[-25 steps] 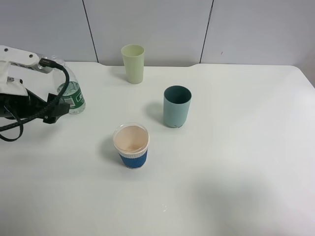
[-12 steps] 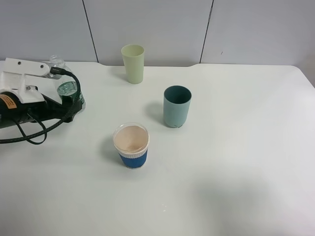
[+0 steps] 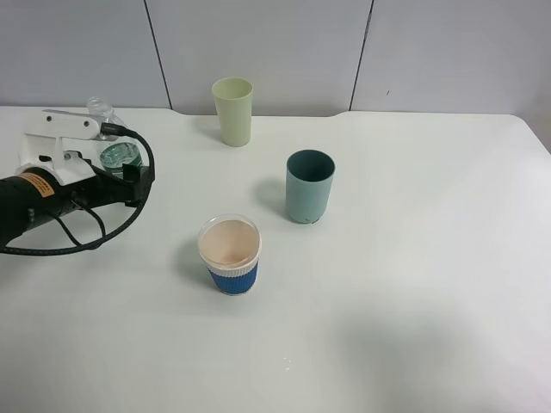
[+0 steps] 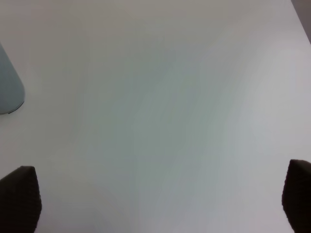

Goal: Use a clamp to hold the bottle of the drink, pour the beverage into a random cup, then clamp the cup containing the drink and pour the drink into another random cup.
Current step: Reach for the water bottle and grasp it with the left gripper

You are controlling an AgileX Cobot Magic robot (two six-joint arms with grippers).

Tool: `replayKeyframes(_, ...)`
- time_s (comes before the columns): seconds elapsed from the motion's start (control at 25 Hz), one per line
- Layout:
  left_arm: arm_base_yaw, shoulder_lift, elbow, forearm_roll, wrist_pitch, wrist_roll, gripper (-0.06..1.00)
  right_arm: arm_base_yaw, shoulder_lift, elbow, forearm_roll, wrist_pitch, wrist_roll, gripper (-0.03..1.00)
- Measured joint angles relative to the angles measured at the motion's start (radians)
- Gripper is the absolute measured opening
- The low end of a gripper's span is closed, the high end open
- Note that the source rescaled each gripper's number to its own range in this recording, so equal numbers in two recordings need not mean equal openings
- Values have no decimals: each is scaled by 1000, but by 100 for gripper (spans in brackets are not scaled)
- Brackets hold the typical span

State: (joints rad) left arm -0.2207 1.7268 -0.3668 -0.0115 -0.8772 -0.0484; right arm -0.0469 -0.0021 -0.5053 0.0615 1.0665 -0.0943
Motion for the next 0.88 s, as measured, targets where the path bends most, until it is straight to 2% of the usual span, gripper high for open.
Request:
replayKeyframes(0.16, 0, 60, 1, -52, -103, 0, 99, 0, 0, 0, 0, 0, 0, 100)
replayKeyframes(0.32, 0, 104, 5, -66, -160, 0, 99, 0, 0, 0, 0, 0, 0, 100)
replayKeyframes(0.52, 0, 150, -2, -67, -181, 0, 99, 0, 0, 0, 0, 0, 0, 100)
replayKeyframes(0.88, 0, 246, -109, -69, -188, 0, 99, 0, 0, 0, 0, 0, 0, 100)
